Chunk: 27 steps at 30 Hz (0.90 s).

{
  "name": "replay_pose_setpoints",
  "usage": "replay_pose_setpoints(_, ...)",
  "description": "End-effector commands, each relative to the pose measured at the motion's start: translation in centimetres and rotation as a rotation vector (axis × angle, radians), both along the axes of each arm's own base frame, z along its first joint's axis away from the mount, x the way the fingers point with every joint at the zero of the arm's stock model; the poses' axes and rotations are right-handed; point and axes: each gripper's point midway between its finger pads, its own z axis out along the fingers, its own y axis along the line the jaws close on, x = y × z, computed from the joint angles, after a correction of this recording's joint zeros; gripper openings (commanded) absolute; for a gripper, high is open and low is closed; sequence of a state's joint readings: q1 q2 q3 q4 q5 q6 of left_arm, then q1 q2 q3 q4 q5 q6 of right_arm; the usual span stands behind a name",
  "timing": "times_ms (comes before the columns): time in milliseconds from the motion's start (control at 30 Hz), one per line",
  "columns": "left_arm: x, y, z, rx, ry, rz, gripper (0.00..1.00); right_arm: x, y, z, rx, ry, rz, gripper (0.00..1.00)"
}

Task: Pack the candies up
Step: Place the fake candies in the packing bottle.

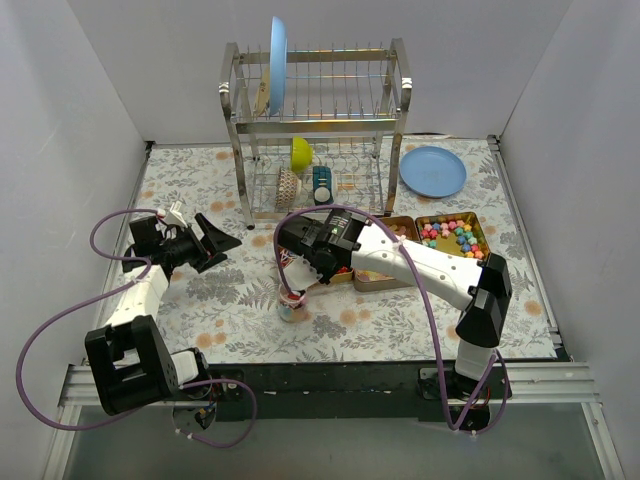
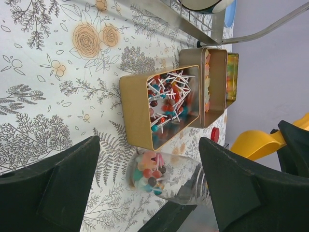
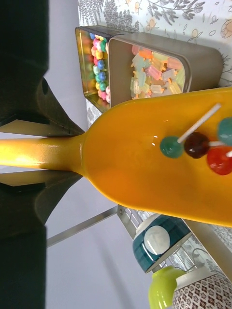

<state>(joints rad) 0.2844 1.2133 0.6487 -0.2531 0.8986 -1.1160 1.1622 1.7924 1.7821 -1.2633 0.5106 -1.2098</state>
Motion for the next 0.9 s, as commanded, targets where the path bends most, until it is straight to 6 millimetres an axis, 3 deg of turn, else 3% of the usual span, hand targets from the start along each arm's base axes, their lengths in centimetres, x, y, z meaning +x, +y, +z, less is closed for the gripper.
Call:
replay_pose_setpoints(0,0.1,0.1,1.0,0.005,-0.046,-0.001,0.83,0.8,-1.7,2.9,-0.126,-0.113,0.106,0.01)
replay_pose_setpoints(633,-0.1,-0.4,1.6,-0.028,-0.052,-0.015,0.83,0.3,-0.4,4.7,-0.087,-0.149,0.142,0.01)
replay_pose_setpoints(767,-0.9,-1.2,2.3,-0.072,-0.066,-0.059,0.73,0.5,0.5,5.9,-0.008,-0.155,0.116,0.01)
replay_pose_setpoints(800,-1.1,-1.3,2.6,-0.085,-0.077,-0.073,0.61,0.6,1.1,6.2,0.028,-0.153,0.106,0.01)
replay_pose_setpoints(867,-1.7,-2.1,3.4,-0.14,-0.101,-0.123,0.46,0.9,2.5,7.3,0.146,-0.135,0.065,0.01)
